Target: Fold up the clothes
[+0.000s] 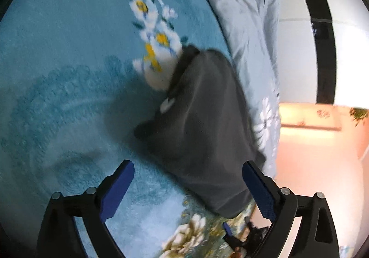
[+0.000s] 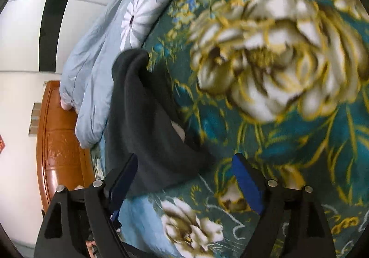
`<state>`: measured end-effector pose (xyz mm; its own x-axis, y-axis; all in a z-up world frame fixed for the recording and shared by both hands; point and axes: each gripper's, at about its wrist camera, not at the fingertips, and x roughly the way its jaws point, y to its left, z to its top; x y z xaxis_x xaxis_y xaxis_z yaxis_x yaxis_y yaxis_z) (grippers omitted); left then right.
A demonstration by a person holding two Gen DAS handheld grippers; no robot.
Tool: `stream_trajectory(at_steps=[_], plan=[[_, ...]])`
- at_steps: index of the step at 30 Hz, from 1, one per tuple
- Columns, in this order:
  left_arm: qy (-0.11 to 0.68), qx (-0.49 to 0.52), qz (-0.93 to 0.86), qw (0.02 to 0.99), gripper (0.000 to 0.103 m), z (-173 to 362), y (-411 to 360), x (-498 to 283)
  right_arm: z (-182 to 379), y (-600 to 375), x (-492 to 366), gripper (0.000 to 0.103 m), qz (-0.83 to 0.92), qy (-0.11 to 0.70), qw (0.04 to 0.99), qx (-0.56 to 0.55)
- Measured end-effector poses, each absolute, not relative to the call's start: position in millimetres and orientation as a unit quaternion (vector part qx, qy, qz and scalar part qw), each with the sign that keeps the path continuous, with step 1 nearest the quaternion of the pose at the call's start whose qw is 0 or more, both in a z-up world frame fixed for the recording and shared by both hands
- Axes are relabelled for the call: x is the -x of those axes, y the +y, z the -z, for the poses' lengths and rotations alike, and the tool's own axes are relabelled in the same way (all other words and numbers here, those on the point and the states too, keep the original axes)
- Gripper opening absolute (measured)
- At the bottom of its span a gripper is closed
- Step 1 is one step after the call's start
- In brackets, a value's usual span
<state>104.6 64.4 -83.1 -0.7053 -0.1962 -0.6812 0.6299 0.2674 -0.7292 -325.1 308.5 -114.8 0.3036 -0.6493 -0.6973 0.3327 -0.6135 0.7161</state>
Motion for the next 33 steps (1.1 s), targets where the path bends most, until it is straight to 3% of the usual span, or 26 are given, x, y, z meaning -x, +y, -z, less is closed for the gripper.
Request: stream_trajectory(at_steps=[18,20,22,27,29,33], plan=[[0.743,-0.043,0.571,0.347,0.094,126,47,-87,142,234,309,0.087,0.561,-0.173,0.473,-0.657],[0.747,-0.039,0.566,0.346,0.088,131,45,-86,141,228,308,0.086,0.566,-0.173,0.465,-0.659],[0.743,-0.050,0.567,0.352,0.074,131,43,-86,140,223,307,0.082,0.571,-0.171,0.455,-0.661],[0.718,-0.077,0.587,0.366,0.048,120,40,-80,126,214,302,0.058,0.579,-0.138,0.443,-0.671],[0.701,-0.088,0.602,0.372,0.043,109,40,-78,115,209,300,0.045,0.582,-0.127,0.446,-0.668],[0.676,-0.089,0.625,0.380,0.036,83,36,-82,85,196,290,0.038,0.587,-0.107,0.462,-0.656]])
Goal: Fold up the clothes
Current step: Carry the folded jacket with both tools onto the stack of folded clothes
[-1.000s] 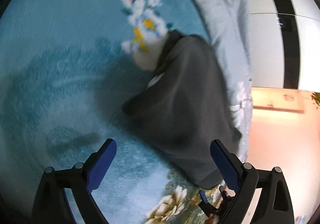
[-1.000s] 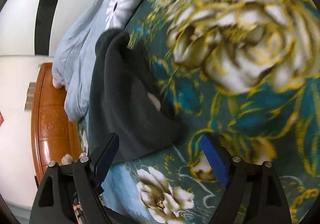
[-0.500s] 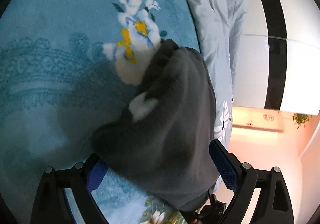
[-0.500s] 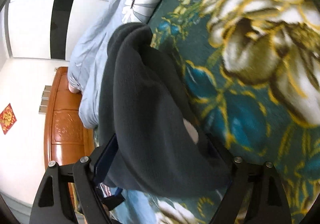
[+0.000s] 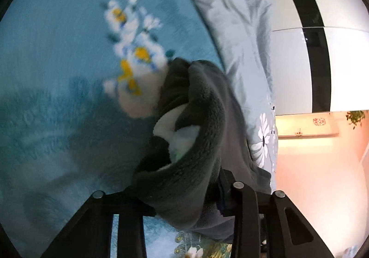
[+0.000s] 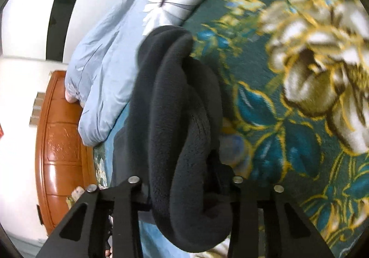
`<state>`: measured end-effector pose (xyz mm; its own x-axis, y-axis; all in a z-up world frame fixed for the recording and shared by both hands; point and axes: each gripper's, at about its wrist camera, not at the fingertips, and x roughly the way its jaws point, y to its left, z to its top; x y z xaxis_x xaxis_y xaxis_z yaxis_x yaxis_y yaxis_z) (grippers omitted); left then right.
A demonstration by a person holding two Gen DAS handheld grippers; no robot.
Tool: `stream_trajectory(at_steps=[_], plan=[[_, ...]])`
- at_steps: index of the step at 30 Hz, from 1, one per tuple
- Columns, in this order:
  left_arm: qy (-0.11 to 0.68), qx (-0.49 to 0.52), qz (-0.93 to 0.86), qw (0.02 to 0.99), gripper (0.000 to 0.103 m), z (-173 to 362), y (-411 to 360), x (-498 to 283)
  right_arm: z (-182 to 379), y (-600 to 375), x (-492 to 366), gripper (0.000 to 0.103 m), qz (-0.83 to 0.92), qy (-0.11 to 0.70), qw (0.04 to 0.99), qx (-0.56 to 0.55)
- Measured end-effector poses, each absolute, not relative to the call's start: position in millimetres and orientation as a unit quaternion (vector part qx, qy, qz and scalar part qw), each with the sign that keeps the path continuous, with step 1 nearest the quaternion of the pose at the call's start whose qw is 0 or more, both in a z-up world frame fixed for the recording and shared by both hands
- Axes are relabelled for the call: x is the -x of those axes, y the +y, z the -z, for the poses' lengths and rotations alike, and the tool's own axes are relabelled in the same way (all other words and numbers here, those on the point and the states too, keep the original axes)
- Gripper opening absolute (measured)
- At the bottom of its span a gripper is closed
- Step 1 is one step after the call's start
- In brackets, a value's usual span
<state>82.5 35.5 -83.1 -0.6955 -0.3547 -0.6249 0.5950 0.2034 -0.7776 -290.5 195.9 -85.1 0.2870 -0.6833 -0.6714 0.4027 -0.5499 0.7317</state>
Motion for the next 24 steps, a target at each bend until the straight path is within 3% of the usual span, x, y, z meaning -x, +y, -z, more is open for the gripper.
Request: stream_trajectory(at_steps=[6,13,17,21,24], plan=[[0.612,-0.081,0.676,0.402,0.033,19,19,-116,21,155,265,0.035,0.572,-0.089,0.533,-0.617],[0.533,-0.036,0.697,0.478,0.033,-54,9,-225,-28,71,194,0.034,0.494,-0.073,0.643,-0.580],[0.557,-0.035,0.647,0.519,0.034,-36,9,-291,-11,21,140,0.034,0.456,-0.071,0.677,-0.573],[0.608,-0.084,0.573,0.543,0.034,19,12,-322,41,-20,94,0.034,0.439,-0.031,0.661,-0.608],[0.638,-0.125,0.535,0.539,0.034,58,17,-331,79,-28,84,0.024,0.449,0.007,0.629,-0.635]])
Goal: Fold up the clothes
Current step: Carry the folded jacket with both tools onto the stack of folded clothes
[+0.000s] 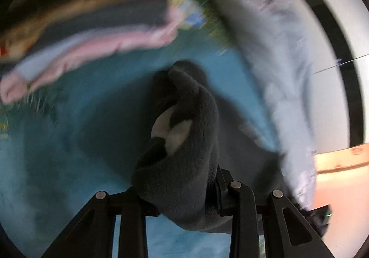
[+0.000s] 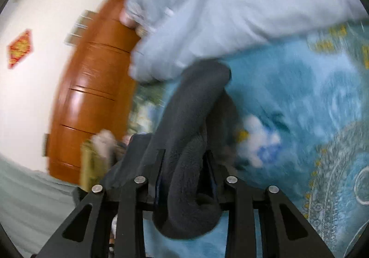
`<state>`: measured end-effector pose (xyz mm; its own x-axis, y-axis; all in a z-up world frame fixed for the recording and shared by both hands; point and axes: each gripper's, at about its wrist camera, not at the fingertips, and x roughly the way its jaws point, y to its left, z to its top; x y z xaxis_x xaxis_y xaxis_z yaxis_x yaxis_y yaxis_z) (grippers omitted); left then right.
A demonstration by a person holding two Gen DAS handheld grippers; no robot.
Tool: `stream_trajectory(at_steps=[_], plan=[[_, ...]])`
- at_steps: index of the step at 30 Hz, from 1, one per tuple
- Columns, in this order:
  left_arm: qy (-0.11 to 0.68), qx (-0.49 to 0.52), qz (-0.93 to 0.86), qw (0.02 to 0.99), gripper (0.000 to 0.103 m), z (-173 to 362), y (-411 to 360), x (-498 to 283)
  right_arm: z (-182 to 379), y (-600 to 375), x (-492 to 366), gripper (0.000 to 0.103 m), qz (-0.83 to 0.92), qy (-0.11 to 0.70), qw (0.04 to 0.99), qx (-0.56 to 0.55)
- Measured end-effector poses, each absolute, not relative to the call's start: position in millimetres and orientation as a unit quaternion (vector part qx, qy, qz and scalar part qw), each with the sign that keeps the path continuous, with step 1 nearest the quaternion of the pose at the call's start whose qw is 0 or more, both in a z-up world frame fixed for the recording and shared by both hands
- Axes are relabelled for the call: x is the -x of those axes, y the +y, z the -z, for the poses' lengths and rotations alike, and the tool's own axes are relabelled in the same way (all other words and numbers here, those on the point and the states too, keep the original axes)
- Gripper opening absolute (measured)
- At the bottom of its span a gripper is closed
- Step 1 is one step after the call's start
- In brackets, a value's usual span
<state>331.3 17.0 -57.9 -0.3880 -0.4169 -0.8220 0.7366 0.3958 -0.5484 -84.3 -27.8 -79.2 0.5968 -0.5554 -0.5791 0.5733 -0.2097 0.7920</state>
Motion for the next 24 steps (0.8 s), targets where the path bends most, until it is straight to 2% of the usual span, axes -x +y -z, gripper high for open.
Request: stream_trajectory(at_steps=[5,7,12,16,18,20,22,24], plan=[[0.687,-0.085,0.507,0.513,0.038,89,30,-358,99,-11,118,0.022,0.482,0.010,0.580,-0.657],[0.686,-0.105,0.504,0.514,0.046,94,29,-362,93,-4,127,0.022,0.492,0.016,0.576,-0.653],[0.700,-0.100,0.495,0.505,0.052,79,28,-377,47,9,108,0.024,0.524,0.121,0.631,-0.559],[0.645,-0.186,0.505,0.542,0.054,45,31,-370,38,11,58,0.024,0.492,0.208,0.678,-0.505],[0.569,-0.262,0.516,0.585,0.054,17,29,-358,41,10,40,0.024,0.484,0.231,0.688,-0.489],[0.513,-0.287,0.534,0.608,0.057,-2,24,-343,46,6,27,0.024,0.474,0.239,0.690,-0.492],[0.475,-0.291,0.560,0.613,0.069,-18,20,-327,49,1,16,0.024,0.463,0.243,0.692,-0.497],[0.478,-0.289,0.589,0.584,0.072,-18,27,-313,50,-1,3,0.024,0.457,0.257,0.699,-0.486]])
